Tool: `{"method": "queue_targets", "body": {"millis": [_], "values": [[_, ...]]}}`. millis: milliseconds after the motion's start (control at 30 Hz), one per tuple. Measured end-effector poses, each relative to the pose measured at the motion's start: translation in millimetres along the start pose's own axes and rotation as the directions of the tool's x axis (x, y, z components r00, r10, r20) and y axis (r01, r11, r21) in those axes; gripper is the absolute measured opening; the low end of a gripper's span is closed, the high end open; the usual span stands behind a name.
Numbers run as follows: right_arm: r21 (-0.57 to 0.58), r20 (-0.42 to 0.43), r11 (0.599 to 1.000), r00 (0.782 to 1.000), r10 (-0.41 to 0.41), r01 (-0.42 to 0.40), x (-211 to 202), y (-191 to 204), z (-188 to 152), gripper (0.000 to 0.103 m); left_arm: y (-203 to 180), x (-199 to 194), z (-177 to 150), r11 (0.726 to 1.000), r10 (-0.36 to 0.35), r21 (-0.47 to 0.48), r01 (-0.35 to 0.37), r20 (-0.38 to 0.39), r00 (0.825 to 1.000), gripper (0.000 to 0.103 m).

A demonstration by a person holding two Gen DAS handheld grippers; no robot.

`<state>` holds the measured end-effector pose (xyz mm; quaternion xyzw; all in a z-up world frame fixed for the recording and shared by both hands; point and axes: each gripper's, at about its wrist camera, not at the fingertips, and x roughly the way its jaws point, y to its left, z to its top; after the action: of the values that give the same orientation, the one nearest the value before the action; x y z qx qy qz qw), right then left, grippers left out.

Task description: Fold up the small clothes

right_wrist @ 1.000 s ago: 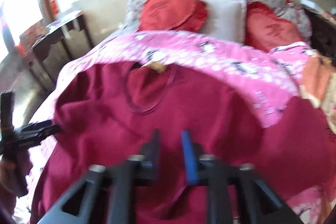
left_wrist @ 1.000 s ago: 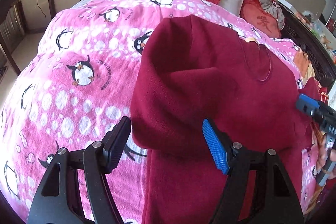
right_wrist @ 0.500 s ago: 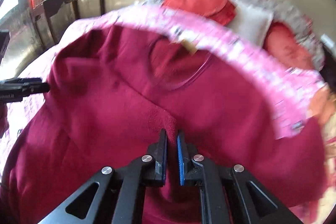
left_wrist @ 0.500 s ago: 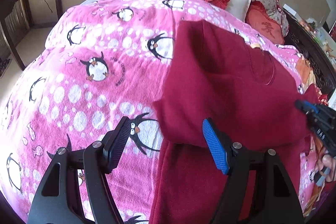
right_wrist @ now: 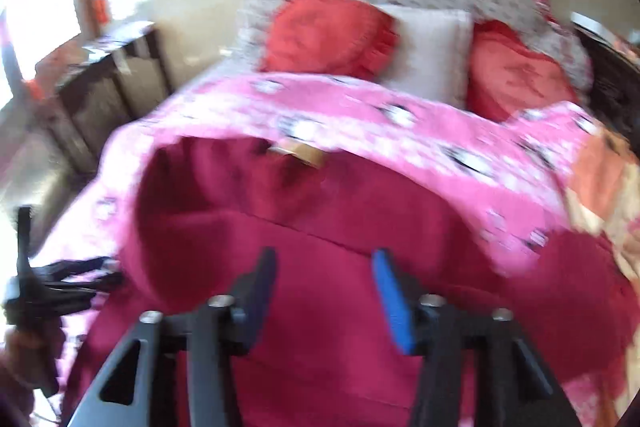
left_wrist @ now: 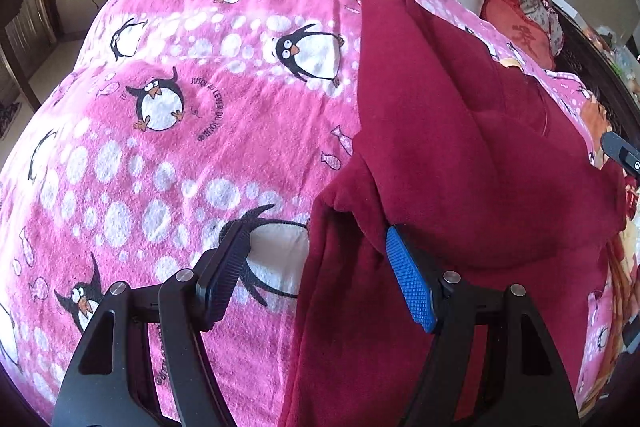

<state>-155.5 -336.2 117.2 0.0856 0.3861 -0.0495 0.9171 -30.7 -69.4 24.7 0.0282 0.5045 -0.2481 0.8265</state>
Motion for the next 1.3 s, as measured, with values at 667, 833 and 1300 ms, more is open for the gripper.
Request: {"method": "queue_targets", "body": {"millis": [667, 833, 1300], "values": [[-0.234, -0.128, 0.958, 0.982, 0.140, -0.167, 155.5, 148.6, 66.9, 0.008, 22.6, 2.1, -9.2, 0.998, -0.050, -0.022, 0.052, 0.086, 0.995, 0.071], [-0.059, -0.130, 0.971, 0.966, 0.223, -0.232, 175.2, 124.4, 69.5, 0.008, 15.2, 1.8, -13.2, 0.999, -0.013, 0.032, 0.011, 0.083, 0.996, 0.071], [-0.079, -0.146, 0.995, 0.986, -0.075, 0.064, 103.5, 37.0, -6.8, 0.031, -13.9, -15.1, 19.0, 0.997, -0.040, 0.065, 0.031, 0.136, 0.990, 0.071]]}}
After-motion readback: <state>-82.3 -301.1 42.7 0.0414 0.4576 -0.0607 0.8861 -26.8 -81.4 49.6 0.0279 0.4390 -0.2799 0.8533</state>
